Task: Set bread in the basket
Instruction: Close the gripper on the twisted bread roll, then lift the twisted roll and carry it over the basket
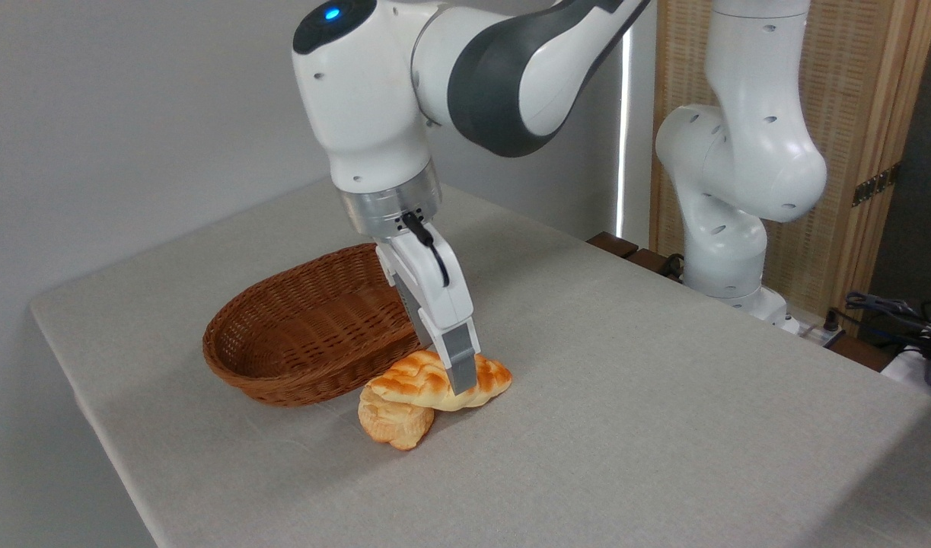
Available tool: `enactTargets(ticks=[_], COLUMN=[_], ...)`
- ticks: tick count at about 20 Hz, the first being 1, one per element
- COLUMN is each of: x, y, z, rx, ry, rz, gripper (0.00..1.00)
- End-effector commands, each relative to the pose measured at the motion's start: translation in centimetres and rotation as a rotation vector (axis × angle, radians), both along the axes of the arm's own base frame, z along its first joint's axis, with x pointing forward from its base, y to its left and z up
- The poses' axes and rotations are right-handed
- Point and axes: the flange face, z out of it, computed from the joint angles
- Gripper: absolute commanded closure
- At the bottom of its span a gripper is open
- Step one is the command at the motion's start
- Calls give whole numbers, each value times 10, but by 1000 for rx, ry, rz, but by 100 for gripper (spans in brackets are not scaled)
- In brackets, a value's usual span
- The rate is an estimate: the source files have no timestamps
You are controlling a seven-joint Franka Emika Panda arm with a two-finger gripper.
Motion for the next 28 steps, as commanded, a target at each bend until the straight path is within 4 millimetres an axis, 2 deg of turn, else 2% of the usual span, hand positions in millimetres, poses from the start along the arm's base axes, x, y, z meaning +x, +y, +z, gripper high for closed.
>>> enactTargets(ticks=[1, 4, 11, 12, 13, 14, 16, 23, 28], x=[8, 14, 17, 17, 17, 17, 17, 12, 7], y=[-12, -14, -7, -5, -4, -5, -5, -6, -10], z=[-25, -33, -35, -34, -33, -33, -31, -20, 31], rx=[-4, 0, -4, -6, -6, -6, -8, -13, -94], ry=[27, 6, 0, -3, -4, -4, -6, -11, -17], rz=[-29, -31, -49, -47, -45, -47, -46, -49, -30], gripper=[0, 0, 2, 18, 27, 40, 49, 49, 48])
